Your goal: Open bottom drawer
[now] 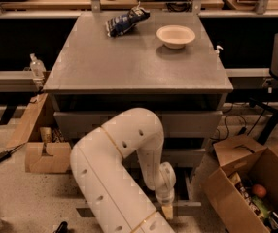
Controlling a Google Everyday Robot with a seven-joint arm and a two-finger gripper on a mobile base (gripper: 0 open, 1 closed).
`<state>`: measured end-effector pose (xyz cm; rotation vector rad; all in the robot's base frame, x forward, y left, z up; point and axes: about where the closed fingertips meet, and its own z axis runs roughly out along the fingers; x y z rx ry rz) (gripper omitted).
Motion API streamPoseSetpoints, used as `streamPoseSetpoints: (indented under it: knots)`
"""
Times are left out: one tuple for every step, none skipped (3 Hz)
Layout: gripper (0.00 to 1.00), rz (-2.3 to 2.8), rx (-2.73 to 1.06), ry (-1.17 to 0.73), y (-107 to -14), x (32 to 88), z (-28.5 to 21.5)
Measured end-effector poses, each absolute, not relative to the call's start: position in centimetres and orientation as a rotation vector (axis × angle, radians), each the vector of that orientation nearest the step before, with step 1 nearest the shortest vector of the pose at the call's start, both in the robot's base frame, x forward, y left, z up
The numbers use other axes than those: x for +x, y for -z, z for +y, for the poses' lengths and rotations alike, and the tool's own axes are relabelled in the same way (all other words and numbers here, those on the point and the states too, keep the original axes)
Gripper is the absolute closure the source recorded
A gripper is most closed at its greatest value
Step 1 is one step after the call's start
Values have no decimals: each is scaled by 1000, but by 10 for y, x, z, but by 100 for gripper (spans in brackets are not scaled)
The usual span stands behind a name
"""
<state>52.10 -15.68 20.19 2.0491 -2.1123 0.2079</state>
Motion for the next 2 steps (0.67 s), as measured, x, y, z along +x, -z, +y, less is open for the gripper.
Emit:
streamPoseSetpoints:
  knots:
    - [56, -2117, 2044, -383, -285, 557, -161]
    - [80, -2193, 2091, -434, -316, 569, -171]
